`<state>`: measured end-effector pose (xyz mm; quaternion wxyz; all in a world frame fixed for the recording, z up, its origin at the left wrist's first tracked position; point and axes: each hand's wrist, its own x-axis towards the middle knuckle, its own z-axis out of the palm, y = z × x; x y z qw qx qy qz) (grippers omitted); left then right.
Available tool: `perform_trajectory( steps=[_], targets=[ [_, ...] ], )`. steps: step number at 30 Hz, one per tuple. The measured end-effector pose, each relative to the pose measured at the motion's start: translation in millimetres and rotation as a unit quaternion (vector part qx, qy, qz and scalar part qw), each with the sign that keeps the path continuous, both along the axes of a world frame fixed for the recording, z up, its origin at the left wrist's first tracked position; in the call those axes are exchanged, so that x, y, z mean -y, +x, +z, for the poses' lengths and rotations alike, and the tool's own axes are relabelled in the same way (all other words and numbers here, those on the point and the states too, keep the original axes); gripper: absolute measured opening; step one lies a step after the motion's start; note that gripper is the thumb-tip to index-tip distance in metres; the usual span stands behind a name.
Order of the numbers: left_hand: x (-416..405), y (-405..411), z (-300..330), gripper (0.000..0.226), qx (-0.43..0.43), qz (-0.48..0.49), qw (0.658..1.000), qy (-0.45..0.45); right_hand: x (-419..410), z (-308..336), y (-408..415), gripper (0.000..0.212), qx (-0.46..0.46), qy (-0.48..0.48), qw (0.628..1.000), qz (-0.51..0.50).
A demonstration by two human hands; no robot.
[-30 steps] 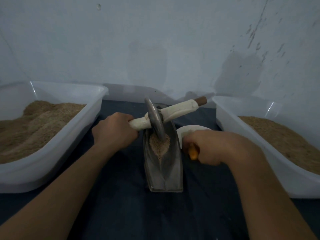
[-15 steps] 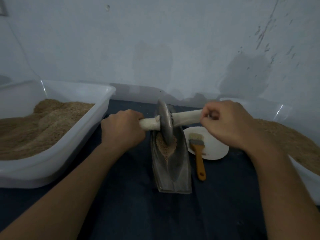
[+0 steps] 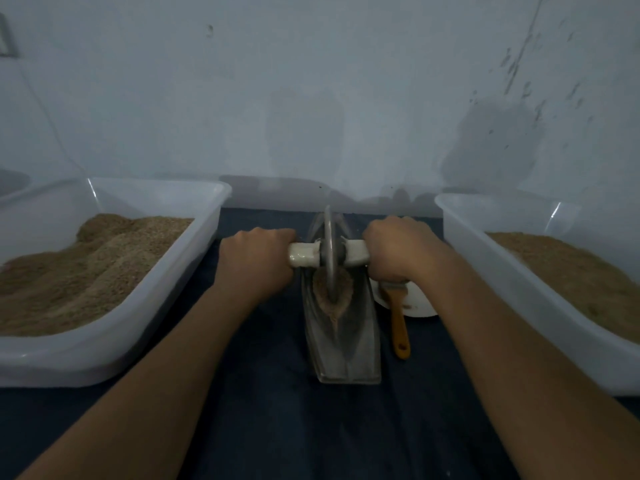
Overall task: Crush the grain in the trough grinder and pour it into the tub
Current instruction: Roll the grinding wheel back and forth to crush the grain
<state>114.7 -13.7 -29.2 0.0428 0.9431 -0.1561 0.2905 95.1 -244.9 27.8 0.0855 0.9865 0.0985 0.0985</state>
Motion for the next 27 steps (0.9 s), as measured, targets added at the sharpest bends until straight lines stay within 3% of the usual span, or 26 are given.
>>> perform_trajectory(
  steps=[4,8,13,18,21,27],
  targets=[
    [2.9,-5.5,7.2,0.019,-0.025,0.011,0.999,0.023,0.3,-7.7,-6.2,0.025,0.035,-0.002,0.999,0.000],
    [-1.8,-36.2,13.4,0.027,-0.023,-0.015,0.998,0.059,7.2,-20.4,-28.2,0.018,0.087,-0.012,0.996,0.017],
    [-12.5,-49.2,11.7,0.023,-0.039,-0.018,0.996,0.081,16.1,-28.6,-45.3,0.049,0.140,-0.046,0.986,0.074],
    [4.6,-16.1,24.1,0.017,-0.110,0.029,0.992,0.058,9.8,-13.7,-1.2,0.015,0.048,-0.022,0.998,0.018],
    [15.3,9.6,34.7,0.026,-0.122,0.043,0.988,0.084,13.3,-11.8,27.2,0.014,-0.003,0.010,1.000,0.006],
    [19.6,6.7,36.4,0.020,-0.093,0.038,0.990,0.096,14.1,-21.5,20.8,0.017,0.045,0.017,0.999,-0.005]
  ],
)
